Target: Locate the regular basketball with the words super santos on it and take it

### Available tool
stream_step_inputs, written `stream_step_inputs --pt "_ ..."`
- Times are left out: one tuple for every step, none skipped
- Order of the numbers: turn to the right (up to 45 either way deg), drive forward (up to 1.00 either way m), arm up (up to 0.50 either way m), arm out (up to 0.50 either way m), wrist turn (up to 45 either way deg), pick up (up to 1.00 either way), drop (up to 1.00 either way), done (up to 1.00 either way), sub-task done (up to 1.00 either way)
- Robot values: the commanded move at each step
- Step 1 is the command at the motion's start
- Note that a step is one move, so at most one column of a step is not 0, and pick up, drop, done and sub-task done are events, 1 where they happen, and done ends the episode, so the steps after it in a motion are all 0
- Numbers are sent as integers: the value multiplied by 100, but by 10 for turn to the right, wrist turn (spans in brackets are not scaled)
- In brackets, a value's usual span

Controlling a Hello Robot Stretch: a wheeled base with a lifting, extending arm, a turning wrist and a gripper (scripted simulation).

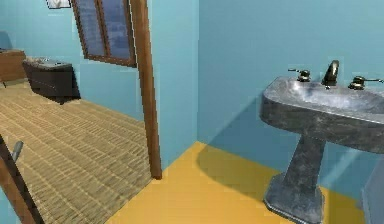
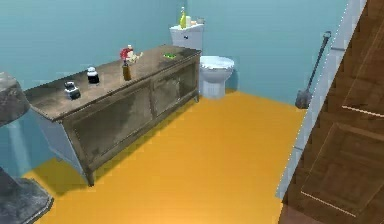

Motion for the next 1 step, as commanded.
stream_step_inputs --pt "270 0 0 0 0 0 0 0 0"
